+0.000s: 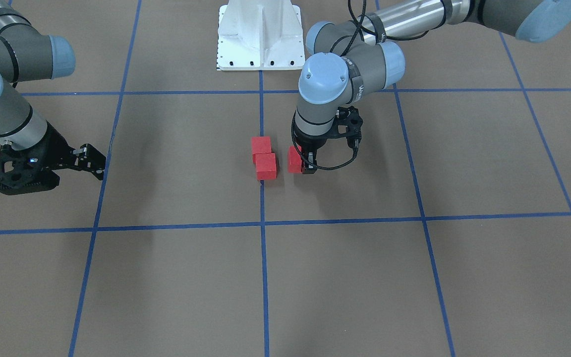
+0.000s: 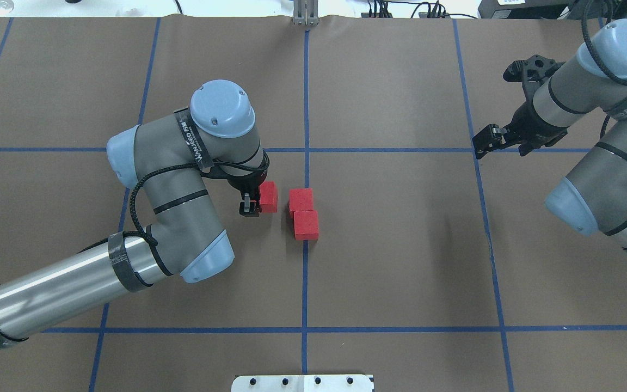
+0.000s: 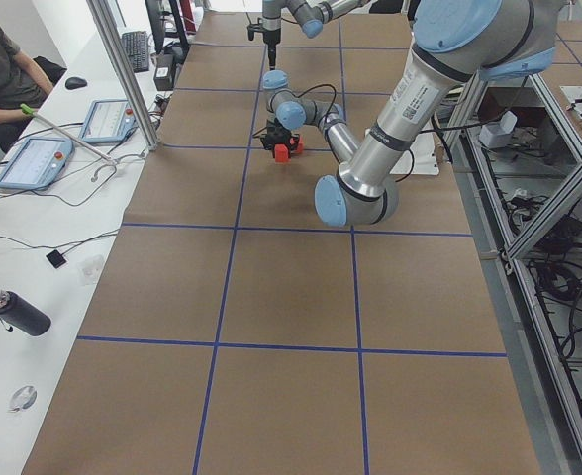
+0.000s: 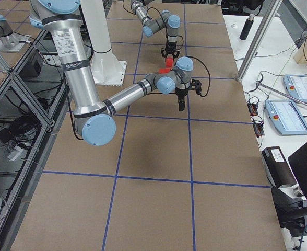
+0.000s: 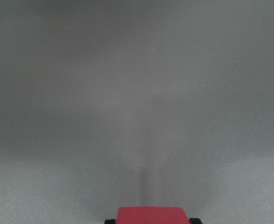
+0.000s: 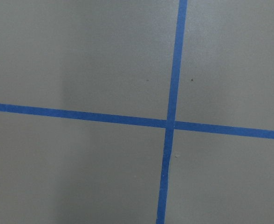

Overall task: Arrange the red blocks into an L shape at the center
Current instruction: 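Carry the red cube with the left gripper beside the cube pair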

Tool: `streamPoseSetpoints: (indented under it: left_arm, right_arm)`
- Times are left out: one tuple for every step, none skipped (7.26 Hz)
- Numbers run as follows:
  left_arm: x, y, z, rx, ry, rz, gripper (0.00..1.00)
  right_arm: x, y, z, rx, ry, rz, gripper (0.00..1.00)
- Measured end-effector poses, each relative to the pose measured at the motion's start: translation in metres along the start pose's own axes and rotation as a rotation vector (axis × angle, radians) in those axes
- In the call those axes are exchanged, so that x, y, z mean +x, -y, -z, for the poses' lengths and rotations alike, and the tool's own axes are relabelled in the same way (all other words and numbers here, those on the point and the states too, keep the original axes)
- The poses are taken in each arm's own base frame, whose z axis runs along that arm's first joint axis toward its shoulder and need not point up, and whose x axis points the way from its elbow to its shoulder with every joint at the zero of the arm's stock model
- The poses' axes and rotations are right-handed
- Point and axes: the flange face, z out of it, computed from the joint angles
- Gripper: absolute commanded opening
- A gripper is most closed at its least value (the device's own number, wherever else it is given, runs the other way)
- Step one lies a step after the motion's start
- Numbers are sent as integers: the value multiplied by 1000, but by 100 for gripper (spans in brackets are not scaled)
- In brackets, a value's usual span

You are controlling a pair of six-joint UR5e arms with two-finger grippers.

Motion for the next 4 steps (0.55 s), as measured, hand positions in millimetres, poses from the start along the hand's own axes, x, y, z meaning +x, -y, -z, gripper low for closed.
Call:
streamPoseSetpoints:
  left_arm:
    - [4,-8,-2,-7,-3,17,0]
    - [5,-13,-2,-9,-3,26,0]
    - [4,-16,-4,-9,-1,35,0]
    - [0,-19,-7,-8,3,46,0]
  right_arm:
    - [1,0,-1,-1,-2,-2,100]
    - [3,0,-2,-4,-4,-4,100]
    - [4,-1,-3,-5,-6,-6,100]
    - [5,-1,-4,-7,-7,-7,100]
